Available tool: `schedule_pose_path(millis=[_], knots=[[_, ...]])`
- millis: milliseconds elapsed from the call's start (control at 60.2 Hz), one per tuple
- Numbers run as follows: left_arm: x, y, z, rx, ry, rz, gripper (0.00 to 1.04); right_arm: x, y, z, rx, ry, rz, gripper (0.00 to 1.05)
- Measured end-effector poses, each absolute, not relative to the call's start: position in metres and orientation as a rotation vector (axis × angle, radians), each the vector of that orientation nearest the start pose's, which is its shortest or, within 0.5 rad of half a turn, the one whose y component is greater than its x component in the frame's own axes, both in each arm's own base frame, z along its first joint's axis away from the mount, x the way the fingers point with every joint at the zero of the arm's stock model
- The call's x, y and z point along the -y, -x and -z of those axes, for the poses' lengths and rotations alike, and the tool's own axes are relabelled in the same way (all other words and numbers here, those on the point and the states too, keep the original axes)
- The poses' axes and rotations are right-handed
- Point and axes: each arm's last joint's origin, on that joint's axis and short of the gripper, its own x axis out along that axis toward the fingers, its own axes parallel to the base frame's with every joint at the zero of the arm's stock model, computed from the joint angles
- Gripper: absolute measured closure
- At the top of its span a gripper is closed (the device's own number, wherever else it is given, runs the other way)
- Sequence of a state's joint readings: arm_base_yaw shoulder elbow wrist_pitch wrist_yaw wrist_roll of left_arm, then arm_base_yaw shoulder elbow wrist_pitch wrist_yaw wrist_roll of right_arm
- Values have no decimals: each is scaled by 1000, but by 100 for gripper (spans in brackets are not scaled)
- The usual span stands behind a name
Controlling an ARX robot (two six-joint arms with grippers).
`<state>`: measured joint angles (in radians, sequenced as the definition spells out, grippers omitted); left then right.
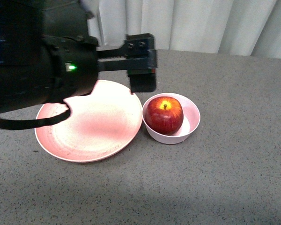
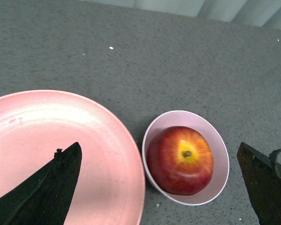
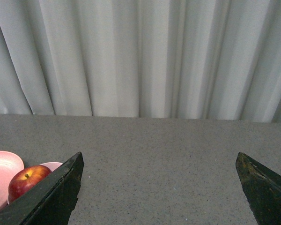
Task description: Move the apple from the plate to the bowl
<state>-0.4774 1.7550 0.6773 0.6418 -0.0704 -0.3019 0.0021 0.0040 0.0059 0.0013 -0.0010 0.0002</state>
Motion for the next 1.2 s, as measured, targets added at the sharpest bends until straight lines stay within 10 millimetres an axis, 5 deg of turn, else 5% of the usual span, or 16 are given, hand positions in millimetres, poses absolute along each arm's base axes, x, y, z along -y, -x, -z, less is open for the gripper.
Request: schedule_pose_path(millis=[249,399,697,1196], knots=[[100,-256,-145,-424,199,165,7,0,-98,-165,3,0,-3,9],[70,-230,-144,-50,59,8,40,0,-98,-165,3,0,-2,9],[31,-185,-162,-13,16,4,101,0,-98,-165,3,0,-3,9],[7,-148,-163,-12,7,28,101,0,-98,-165,3,0,-3,9]])
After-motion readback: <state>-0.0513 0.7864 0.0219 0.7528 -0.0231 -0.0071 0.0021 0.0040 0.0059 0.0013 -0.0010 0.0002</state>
